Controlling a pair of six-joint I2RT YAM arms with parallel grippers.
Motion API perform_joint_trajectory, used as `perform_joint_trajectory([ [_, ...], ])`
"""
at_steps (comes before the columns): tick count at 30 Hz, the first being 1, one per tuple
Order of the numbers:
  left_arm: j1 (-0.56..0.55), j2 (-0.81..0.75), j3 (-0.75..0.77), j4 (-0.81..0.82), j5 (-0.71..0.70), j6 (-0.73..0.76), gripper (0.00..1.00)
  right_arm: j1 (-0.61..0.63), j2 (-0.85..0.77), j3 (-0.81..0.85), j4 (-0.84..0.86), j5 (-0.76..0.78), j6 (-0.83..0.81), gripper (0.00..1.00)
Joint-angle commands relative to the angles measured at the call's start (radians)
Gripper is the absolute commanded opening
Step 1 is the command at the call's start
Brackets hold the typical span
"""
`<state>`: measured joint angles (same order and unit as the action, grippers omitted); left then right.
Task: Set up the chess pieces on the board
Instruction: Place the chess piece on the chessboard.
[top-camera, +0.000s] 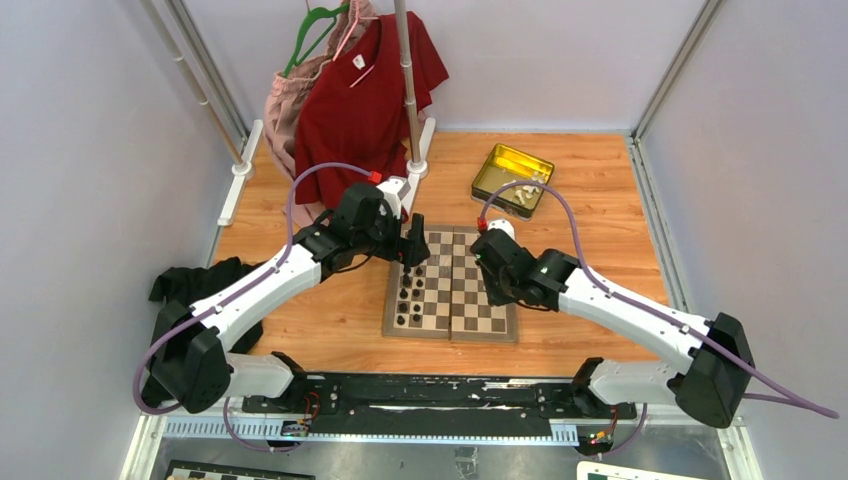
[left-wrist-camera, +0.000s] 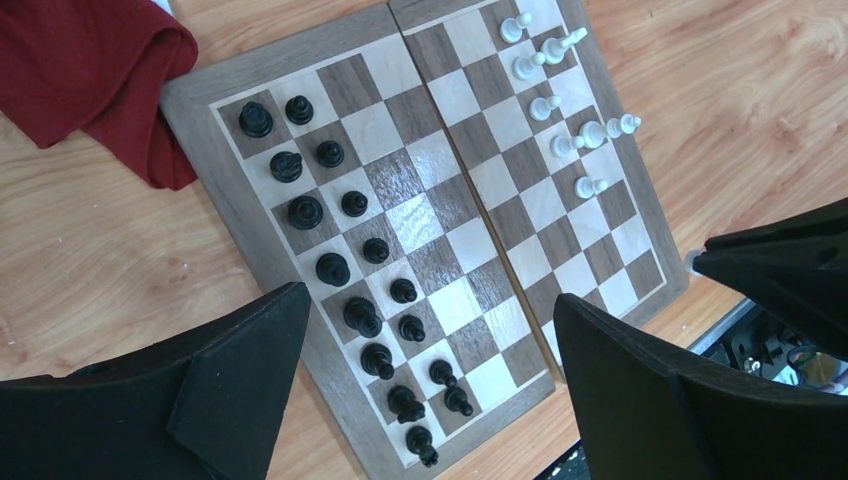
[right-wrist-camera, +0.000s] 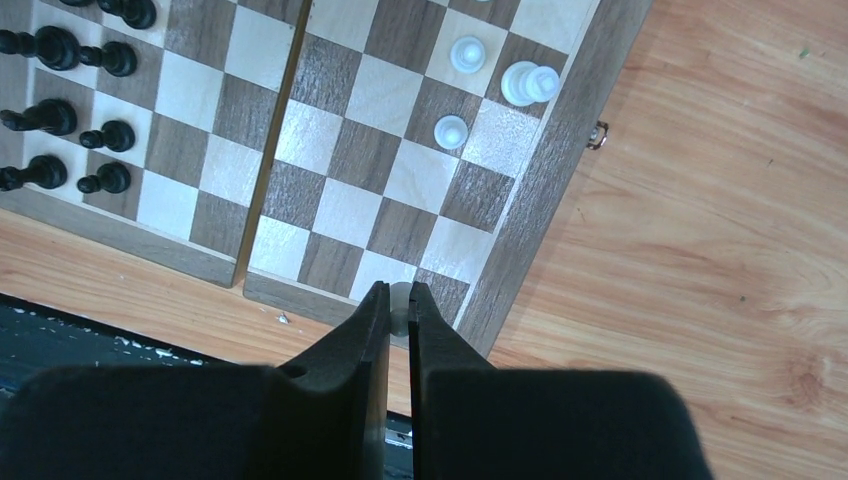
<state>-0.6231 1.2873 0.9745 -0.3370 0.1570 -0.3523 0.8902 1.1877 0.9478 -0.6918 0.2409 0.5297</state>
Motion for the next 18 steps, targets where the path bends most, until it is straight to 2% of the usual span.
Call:
perform_joint_trajectory([
  [1, 0.002, -0.018, -0.009, 0.029, 0.004, -0.005, 0.98, 0.019, 0.039, -0.031, -0.009, 0.031, 0.039, 0.0],
  [18, -0.002, -0.016, -0.028, 0.039, 0.008, -0.005, 0.98, 0.011, 0.199, -0.021, 0.095, 0.029, 0.008, 0.0],
])
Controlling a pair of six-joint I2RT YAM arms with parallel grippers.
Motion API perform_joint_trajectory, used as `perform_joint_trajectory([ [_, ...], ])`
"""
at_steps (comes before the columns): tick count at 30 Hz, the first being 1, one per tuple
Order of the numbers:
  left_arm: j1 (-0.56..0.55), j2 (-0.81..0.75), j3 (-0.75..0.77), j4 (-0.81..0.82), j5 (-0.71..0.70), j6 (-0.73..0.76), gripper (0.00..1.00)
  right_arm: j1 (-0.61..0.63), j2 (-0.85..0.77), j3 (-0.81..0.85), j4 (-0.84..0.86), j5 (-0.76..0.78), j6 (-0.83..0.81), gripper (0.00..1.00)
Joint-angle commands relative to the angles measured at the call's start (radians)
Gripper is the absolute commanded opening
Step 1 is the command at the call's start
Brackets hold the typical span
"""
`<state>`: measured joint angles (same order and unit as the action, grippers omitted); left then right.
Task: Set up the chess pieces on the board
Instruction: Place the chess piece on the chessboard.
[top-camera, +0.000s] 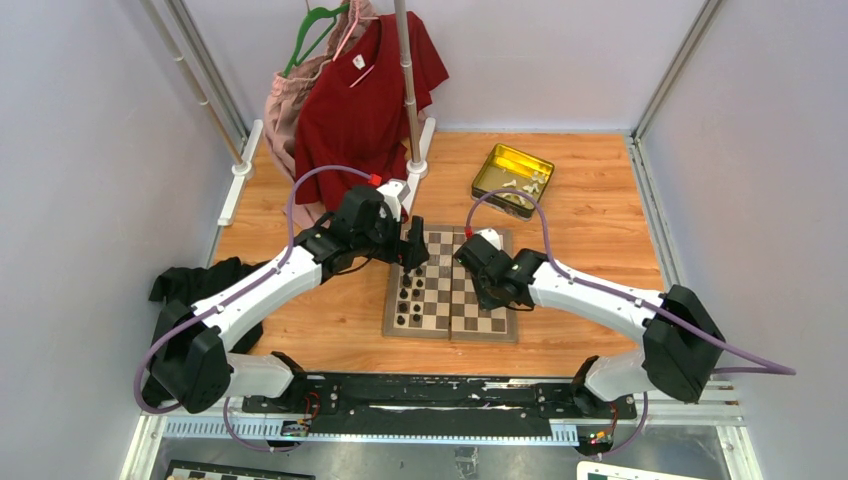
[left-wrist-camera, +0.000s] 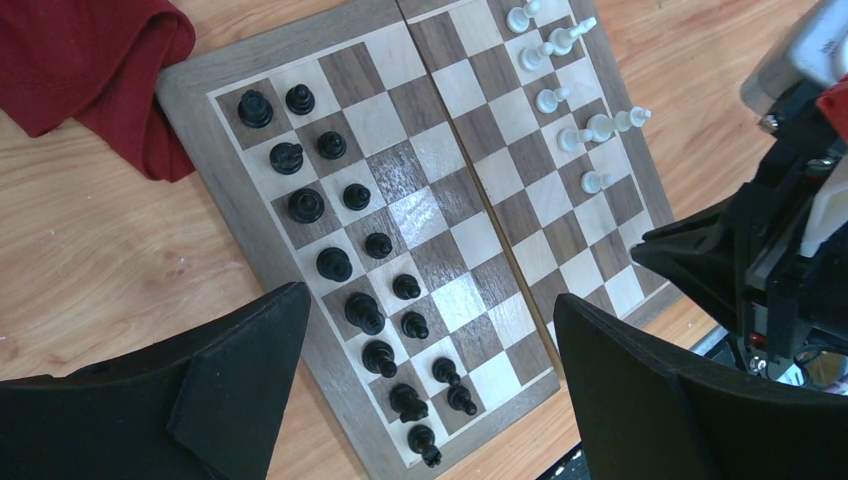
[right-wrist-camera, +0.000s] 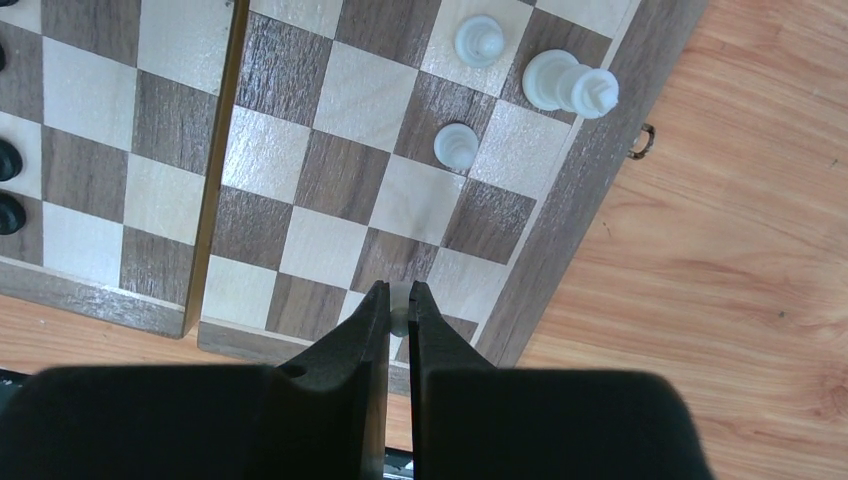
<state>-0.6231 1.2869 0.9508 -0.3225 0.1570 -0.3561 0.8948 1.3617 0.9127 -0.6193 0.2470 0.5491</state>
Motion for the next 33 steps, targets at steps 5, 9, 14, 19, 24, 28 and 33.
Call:
perform_joint_trajectory([
  [5, -0.001, -0.018, -0.006, 0.024, 0.008, 0.004, 0.98, -0.009, 0.042, 0.007, 0.051, 0.021, -0.021, 0.0],
  [9, -0.002, -0.013, -0.007, 0.027, 0.013, 0.006, 0.98, -0.017, 0.054, 0.002, 0.075, 0.02, -0.036, 0.0],
  [14, -0.001, -0.006, -0.01, 0.032, 0.019, 0.006, 0.98, -0.024, 0.065, -0.008, 0.105, 0.024, -0.044, 0.0],
  [19, -0.002, -0.002, -0.013, 0.036, 0.026, 0.006, 0.98, -0.03, 0.072, -0.021, 0.131, 0.027, -0.052, 0.0],
  [24, -0.002, 0.001, -0.011, 0.036, 0.029, 0.009, 0.98, -0.033, 0.078, -0.029, 0.146, 0.032, -0.057, 0.0],
  [28, -0.002, 0.003, -0.009, 0.037, 0.032, 0.01, 0.98, -0.034, 0.069, -0.045, 0.168, 0.037, -0.061, 0.0],
  [33, -0.001, 0.003, -0.007, 0.038, 0.04, 0.009, 0.98, -0.04, 0.071, -0.057, 0.182, 0.045, -0.07, 0.0],
])
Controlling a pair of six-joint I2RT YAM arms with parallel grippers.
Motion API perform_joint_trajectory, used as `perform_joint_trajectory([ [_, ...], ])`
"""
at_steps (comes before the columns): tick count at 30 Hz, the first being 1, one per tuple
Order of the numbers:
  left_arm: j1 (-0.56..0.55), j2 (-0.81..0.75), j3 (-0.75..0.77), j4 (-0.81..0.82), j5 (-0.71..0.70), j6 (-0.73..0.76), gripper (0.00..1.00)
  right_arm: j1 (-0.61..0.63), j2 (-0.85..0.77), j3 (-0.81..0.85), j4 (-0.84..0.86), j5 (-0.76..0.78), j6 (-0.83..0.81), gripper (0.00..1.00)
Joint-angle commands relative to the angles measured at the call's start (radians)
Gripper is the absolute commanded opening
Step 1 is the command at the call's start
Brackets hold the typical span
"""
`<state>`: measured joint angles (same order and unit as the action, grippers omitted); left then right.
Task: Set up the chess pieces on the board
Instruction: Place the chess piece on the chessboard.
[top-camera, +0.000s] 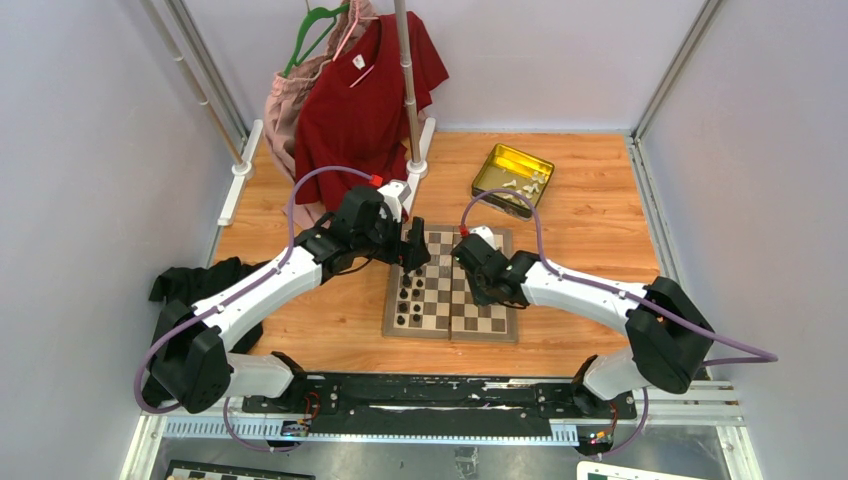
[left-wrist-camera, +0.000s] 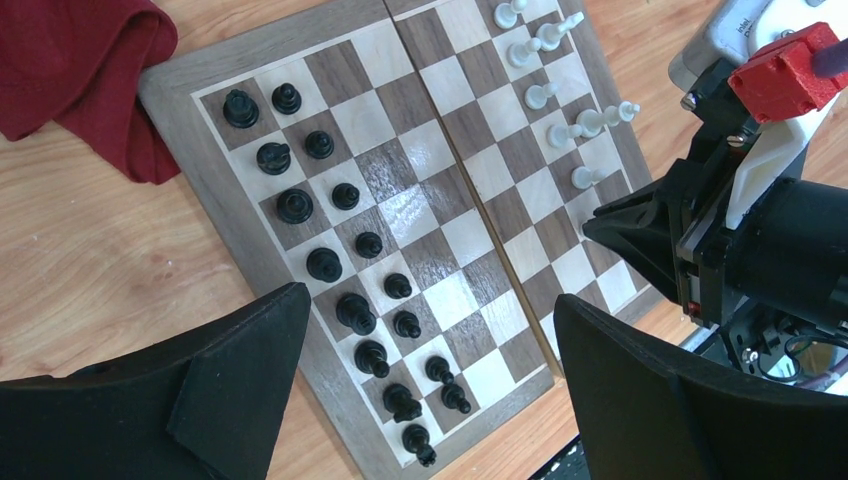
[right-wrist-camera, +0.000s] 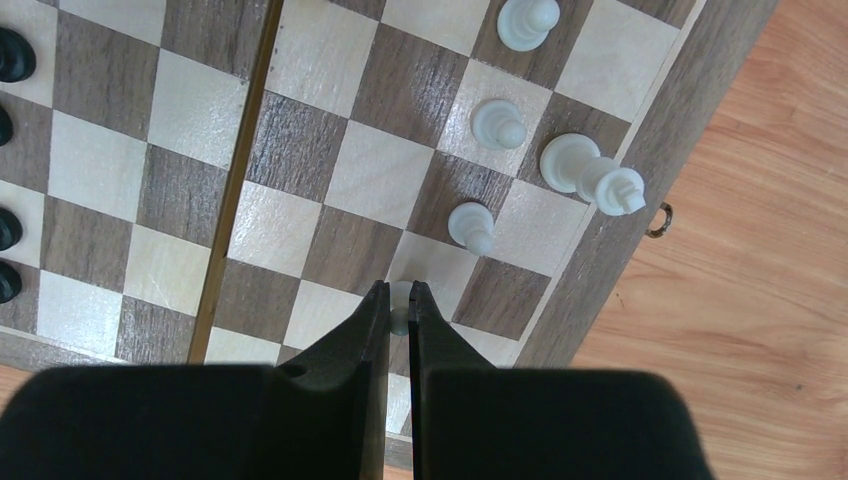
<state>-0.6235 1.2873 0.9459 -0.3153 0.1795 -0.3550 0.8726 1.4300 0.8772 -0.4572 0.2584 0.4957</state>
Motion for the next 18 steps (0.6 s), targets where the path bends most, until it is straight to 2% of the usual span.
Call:
perform_joint_trajectory([
  [1, -0.001, 0.005, -0.004, 0.031, 0.019, 0.007, 0.98, -0.018, 0.002, -0.025, 0.025, 0.035, -0.018, 0.0],
  [14, -0.001, 0.01, -0.006, 0.037, 0.025, 0.001, 0.98, -0.026, -0.012, -0.056, 0.046, 0.039, -0.028, 0.0],
  [18, -0.003, 0.007, -0.011, 0.038, 0.023, 0.0, 0.98, -0.026, -0.019, -0.061, 0.043, 0.041, -0.028, 0.11],
])
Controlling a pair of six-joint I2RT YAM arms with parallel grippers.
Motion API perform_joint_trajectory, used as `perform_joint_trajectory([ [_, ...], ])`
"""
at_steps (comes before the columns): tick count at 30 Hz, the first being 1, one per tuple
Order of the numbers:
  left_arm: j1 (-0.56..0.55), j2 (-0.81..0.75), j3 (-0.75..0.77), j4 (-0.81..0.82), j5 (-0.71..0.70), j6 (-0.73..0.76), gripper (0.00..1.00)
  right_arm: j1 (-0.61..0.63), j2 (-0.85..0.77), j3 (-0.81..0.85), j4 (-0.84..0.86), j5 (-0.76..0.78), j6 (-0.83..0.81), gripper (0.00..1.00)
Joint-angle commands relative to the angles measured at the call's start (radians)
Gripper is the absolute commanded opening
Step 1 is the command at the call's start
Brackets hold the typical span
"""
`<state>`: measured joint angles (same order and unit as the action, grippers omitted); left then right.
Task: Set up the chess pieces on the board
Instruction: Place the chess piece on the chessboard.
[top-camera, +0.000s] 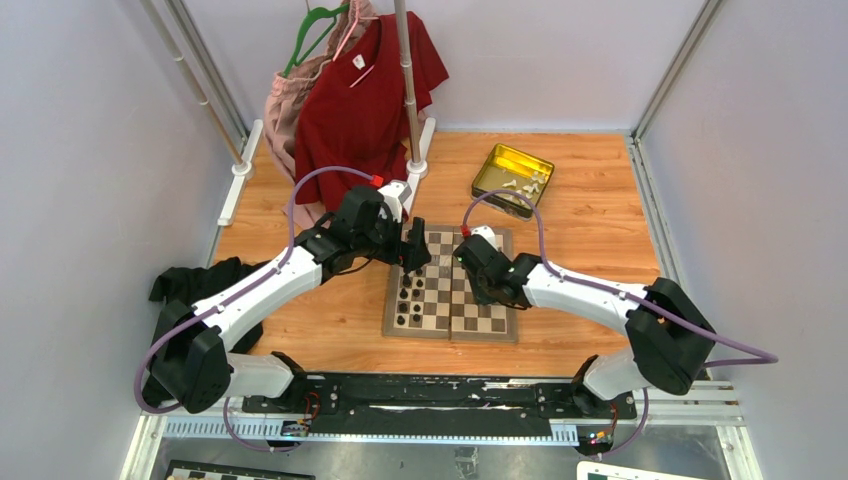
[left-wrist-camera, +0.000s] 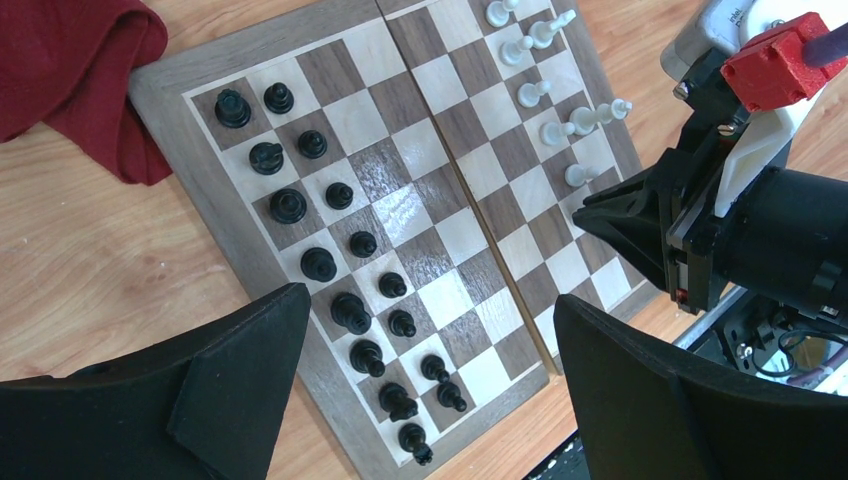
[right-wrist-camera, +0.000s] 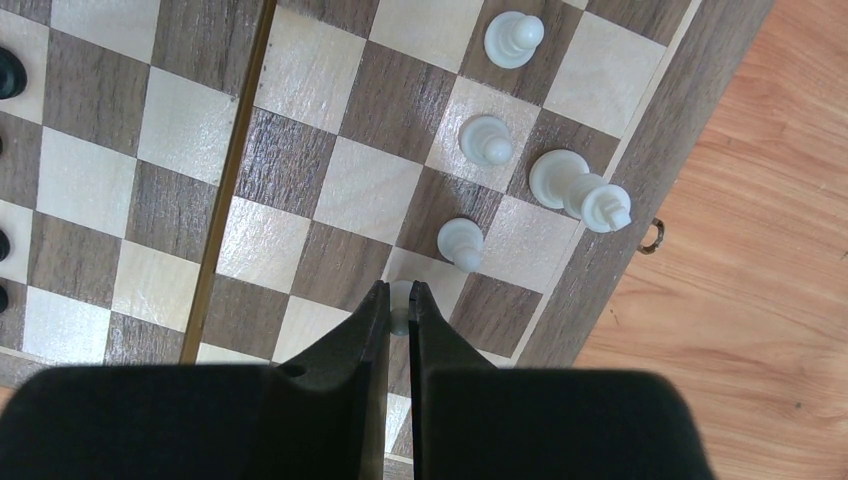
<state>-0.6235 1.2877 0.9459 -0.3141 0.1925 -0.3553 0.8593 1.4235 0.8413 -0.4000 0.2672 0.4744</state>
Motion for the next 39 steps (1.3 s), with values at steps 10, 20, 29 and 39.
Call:
perform_joint_trajectory([
  [10, -0.004, -0.001, -0.021, 0.044, 0.012, -0.005, 0.98, -0.013, -0.039, -0.018, -0.039, 0.033, -0.003, 0.29],
  [20, -0.004, -0.01, -0.031, 0.056, 0.015, -0.009, 0.98, -0.011, -0.067, -0.005, -0.074, 0.027, 0.005, 0.29],
  [29, -0.004, -0.015, -0.036, 0.06, 0.01, -0.008, 0.98, -0.011, -0.142, 0.018, -0.142, 0.063, 0.021, 0.24],
  [39, -0.004, -0.01, -0.039, 0.06, 0.011, -0.007, 0.98, -0.015, -0.124, 0.061, -0.149, 0.108, 0.021, 0.01],
])
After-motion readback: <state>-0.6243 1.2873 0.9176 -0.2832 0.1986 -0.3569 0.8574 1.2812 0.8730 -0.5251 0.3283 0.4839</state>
